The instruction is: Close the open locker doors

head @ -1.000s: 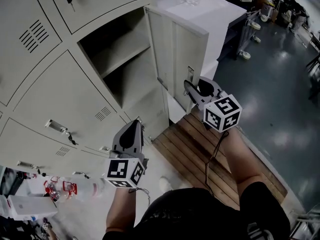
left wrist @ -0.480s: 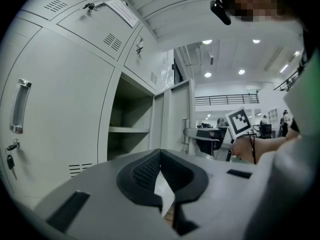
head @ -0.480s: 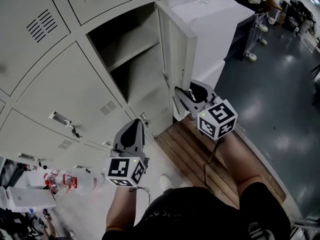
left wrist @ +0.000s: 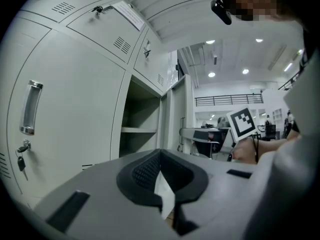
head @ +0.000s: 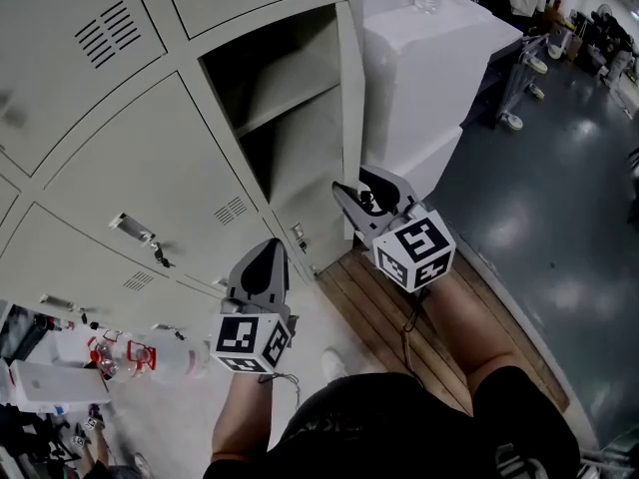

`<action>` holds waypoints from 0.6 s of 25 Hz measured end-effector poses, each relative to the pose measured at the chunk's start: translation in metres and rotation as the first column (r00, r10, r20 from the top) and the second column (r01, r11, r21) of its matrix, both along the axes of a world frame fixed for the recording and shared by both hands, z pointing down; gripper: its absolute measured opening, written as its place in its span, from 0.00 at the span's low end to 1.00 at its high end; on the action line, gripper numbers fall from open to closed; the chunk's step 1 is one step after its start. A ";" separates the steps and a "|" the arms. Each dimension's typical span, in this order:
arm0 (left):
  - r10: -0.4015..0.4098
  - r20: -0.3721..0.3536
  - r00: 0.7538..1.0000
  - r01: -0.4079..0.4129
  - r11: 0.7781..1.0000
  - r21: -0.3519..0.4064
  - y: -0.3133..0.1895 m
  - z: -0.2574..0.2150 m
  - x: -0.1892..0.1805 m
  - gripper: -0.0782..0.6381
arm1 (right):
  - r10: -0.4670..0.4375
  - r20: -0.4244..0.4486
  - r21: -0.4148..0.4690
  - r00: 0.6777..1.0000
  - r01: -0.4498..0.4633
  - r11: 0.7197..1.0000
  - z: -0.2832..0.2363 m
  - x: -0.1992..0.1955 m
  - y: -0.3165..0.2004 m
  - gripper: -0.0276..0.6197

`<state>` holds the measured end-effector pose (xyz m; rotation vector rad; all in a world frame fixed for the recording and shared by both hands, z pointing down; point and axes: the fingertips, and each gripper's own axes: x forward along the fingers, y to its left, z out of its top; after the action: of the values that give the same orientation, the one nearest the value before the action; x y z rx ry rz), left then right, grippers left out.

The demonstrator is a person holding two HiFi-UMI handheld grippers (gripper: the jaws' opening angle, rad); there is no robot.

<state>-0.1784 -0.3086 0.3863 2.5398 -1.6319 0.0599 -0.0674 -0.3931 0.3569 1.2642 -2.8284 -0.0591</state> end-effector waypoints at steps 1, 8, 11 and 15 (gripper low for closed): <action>-0.004 0.000 1.000 0.004 1.000 0.000 0.000 0.000 -0.003 0.12 | -0.006 0.000 0.002 1.000 0.006 1.000 0.000 -0.005 0.000 0.29; -0.033 0.004 0.999 0.033 0.999 0.004 -0.003 -0.001 -0.031 0.12 | -0.034 0.003 0.008 0.999 0.034 0.999 -0.001 -0.042 -0.007 0.28; -0.041 0.001 0.999 0.041 0.999 0.002 -0.008 0.000 -0.042 0.12 | -0.036 0.002 0.015 0.999 0.036 0.999 -0.001 -0.055 -0.011 0.28; -0.042 -0.008 0.999 0.042 0.999 -0.004 -0.016 0.004 -0.052 0.12 | -0.046 0.007 0.029 0.999 0.045 0.999 -0.002 -0.073 -0.019 0.28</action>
<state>-0.2303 -0.3247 0.3898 2.4986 -1.6806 0.0490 -0.1406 -0.4124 0.3548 1.2078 -2.8730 -0.0975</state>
